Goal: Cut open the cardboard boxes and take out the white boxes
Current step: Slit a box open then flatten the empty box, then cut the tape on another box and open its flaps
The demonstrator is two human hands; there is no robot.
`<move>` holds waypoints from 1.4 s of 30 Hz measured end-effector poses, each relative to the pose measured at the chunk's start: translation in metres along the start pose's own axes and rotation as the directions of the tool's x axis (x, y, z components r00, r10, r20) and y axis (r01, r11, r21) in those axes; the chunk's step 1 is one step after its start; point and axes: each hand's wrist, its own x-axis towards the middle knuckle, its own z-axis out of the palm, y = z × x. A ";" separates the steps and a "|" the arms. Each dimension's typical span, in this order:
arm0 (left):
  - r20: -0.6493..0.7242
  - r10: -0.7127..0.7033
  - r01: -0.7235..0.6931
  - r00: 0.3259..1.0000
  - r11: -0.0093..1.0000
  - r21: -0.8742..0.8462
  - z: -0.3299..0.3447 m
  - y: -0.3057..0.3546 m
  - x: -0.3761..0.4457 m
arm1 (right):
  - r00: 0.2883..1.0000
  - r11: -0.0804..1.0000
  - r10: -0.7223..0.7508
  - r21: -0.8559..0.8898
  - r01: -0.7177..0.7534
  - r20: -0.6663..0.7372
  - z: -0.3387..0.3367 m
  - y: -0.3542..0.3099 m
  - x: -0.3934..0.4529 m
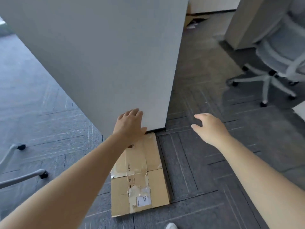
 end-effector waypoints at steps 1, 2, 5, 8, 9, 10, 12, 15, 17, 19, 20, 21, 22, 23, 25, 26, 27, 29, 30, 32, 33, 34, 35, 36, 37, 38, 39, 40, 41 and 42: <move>-0.015 0.033 -0.033 0.999 0.999 0.000 -0.017 0.015 -0.001 | 0.999 1.000 0.021 0.000 -0.021 -0.035 -0.022 0.004 -0.012; -0.033 0.066 -0.066 0.997 0.998 -0.001 -0.030 0.030 -0.001 | 0.997 0.999 0.044 0.003 -0.044 -0.070 -0.041 0.009 -0.023; -0.053 0.193 -0.192 0.980 0.981 0.033 -0.056 0.073 -0.002 | 0.980 0.992 0.123 -0.015 -0.127 -0.154 -0.082 0.028 -0.060; -0.019 0.341 -0.339 0.940 0.938 0.077 -0.067 0.114 -0.005 | 0.947 0.970 0.225 -0.040 -0.240 -0.231 -0.106 0.050 -0.105; -0.009 0.389 -0.388 0.921 0.918 0.081 -0.070 0.128 -0.006 | 0.927 0.957 0.269 -0.035 -0.287 -0.262 -0.111 0.057 -0.122; -0.006 0.436 -0.434 0.900 0.897 0.083 -0.073 0.142 -0.007 | 0.905 0.941 0.312 -0.034 -0.336 -0.289 -0.116 0.064 -0.140; 0.010 0.526 -0.524 0.850 0.846 0.095 -0.076 0.171 -0.015 | 0.856 0.897 0.404 -0.042 -0.439 -0.323 -0.122 0.079 -0.180; 0.034 0.665 -0.664 0.746 0.737 0.128 -0.078 0.219 -0.034 | 0.758 0.805 0.542 -0.033 -0.592 -0.363 -0.126 0.101 -0.244; 0.057 0.743 -0.742 0.666 0.654 0.149 -0.077 0.254 -0.053 | 0.681 0.735 0.620 -0.015 -0.678 -0.390 -0.124 0.113 -0.290; 0.094 0.807 -0.809 0.583 0.566 0.158 -0.072 0.292 -0.078 | 0.606 0.666 0.687 0.013 -0.746 -0.401 -0.118 0.124 -0.337; 0.108 0.836 -0.840 0.537 0.519 0.158 -0.069 0.311 -0.091 | 0.566 0.631 0.719 0.037 -0.775 -0.404 -0.114 0.129 -0.360; 0.122 0.865 -0.870 0.487 0.469 0.154 -0.065 0.330 -0.106 | 0.516 0.591 0.752 0.073 -0.803 -0.410 -0.111 0.135 -0.382; 0.136 0.889 -0.897 0.437 0.419 0.144 -0.061 0.349 -0.121 | 0.462 0.548 0.785 0.115 -0.828 -0.413 -0.107 0.141 -0.404; 0.149 0.909 -0.919 0.388 0.371 0.132 -0.057 0.368 -0.138 | 0.410 0.508 0.812 0.155 -0.847 -0.416 -0.104 0.148 -0.426; 0.180 0.938 -0.954 0.296 0.279 0.112 -0.047 0.405 -0.172 | 0.311 0.434 0.853 0.236 -0.869 -0.419 -0.098 0.164 -0.470; 0.196 0.947 -0.966 0.253 0.236 0.108 -0.042 0.424 -0.189 | 0.266 0.399 0.870 0.278 -0.874 -0.414 -0.097 0.172 -0.491; 0.207 0.955 -0.976 0.212 0.194 0.104 -0.037 0.442 -0.206 | 0.221 0.365 0.886 0.318 -0.875 -0.408 -0.095 0.180 -0.511; 0.203 0.970 -0.989 0.135 0.118 0.094 -0.028 0.480 -0.239 | 0.146 0.307 0.905 0.375 -0.875 -0.399 -0.093 0.198 -0.552; 0.198 0.975 -0.993 0.100 0.084 0.089 -0.024 0.500 -0.256 | 0.114 0.278 0.913 0.391 -0.877 -0.393 -0.093 0.209 -0.572; 0.199 0.979 -0.996 0.044 0.029 0.078 -0.017 0.540 -0.289 | 0.061 0.237 0.914 0.405 -0.883 -0.402 -0.094 0.232 -0.611; 0.200 0.980 -0.997 0.022 0.008 0.071 -0.013 0.561 -0.306 | 0.039 0.225 0.910 0.411 -0.884 -0.414 -0.096 0.245 -0.631; 0.200 0.980 -0.998 0.002 -0.011 0.065 -0.010 0.582 -0.323 | 0.017 0.209 0.909 0.420 -0.883 -0.417 -0.101 0.259 -0.651; 0.200 0.980 -0.998 -0.016 -0.028 0.060 -0.007 0.604 -0.340 | -0.010 0.189 0.910 0.436 -0.880 -0.415 -0.104 0.272 -0.670; 0.196 0.980 -0.998 -0.032 -0.044 0.055 -0.004 0.624 -0.356 | -0.034 0.170 0.911 0.448 -0.878 -0.412 -0.108 0.285 -0.689; 0.189 0.981 -0.997 -0.046 -0.057 0.050 -0.001 0.643 -0.371 | -0.057 0.147 0.913 0.457 -0.877 -0.404 -0.112 0.297 -0.706; 0.182 0.981 -0.996 -0.060 -0.070 0.050 0.002 0.660 -0.385 | -0.079 0.130 0.912 0.468 -0.874 -0.402 -0.116 0.309 -0.722; 0.182 0.981 -0.995 -0.074 -0.084 0.050 0.006 0.677 -0.397 | -0.094 0.119 0.912 0.477 -0.871 -0.399 -0.121 0.320 -0.737; 0.187 0.979 -0.994 -0.086 -0.097 0.048 0.009 0.693 -0.408 | -0.104 0.112 0.912 0.484 -0.868 -0.397 -0.124 0.330 -0.749; 0.196 0.976 -0.993 -0.097 -0.108 0.044 0.014 0.709 -0.417 | -0.110 0.106 0.914 0.491 -0.865 -0.391 -0.127 0.340 -0.760; 0.205 0.973 -0.992 -0.107 -0.117 0.040 0.019 0.723 -0.425 | -0.112 0.100 0.917 0.495 -0.863 -0.382 -0.128 0.349 -0.769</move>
